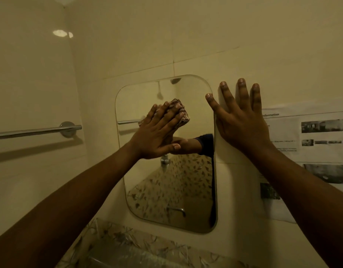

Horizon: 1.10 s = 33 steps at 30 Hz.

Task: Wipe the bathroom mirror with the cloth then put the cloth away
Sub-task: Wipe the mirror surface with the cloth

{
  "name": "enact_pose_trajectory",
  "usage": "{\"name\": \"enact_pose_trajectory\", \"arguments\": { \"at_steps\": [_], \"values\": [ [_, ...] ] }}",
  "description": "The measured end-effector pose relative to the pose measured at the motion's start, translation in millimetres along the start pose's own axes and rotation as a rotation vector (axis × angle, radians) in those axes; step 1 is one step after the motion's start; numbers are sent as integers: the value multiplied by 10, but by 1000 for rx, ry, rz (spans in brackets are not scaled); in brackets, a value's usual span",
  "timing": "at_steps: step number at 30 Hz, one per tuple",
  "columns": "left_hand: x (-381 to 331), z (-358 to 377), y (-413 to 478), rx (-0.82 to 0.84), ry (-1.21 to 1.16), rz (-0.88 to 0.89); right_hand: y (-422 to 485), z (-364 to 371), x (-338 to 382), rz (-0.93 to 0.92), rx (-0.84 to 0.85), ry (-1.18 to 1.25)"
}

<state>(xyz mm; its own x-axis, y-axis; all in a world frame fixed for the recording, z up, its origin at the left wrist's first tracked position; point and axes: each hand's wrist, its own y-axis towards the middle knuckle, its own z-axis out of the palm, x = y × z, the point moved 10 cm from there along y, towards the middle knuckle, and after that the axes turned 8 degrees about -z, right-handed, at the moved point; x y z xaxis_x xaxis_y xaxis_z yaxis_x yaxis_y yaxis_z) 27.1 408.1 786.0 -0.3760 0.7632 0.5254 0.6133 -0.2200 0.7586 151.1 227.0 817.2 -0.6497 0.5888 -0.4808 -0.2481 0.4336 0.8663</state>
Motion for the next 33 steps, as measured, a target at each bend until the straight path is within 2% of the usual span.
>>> {"name": "enact_pose_trajectory", "arguments": {
  "at_steps": [5, 10, 17, 24, 33],
  "values": [
    [-204, 279, -498, 29, -144, -229, 6, -3, -11, -1, 6, 19],
    [-555, 580, -1108, 64, -233, -334, 3, -17, -5, 1, 6, 35],
    [-901, 927, -1811, 92, -227, -536, -9, 7, -7, 0, 5, 41],
    [-767, 907, -1705, 74, -287, -654, -5, 31, -3, -9, -1, 32],
    [190, 433, -849, -52, -405, -884, 0, 39, -10, -13, -1, 26]
  ]
}}
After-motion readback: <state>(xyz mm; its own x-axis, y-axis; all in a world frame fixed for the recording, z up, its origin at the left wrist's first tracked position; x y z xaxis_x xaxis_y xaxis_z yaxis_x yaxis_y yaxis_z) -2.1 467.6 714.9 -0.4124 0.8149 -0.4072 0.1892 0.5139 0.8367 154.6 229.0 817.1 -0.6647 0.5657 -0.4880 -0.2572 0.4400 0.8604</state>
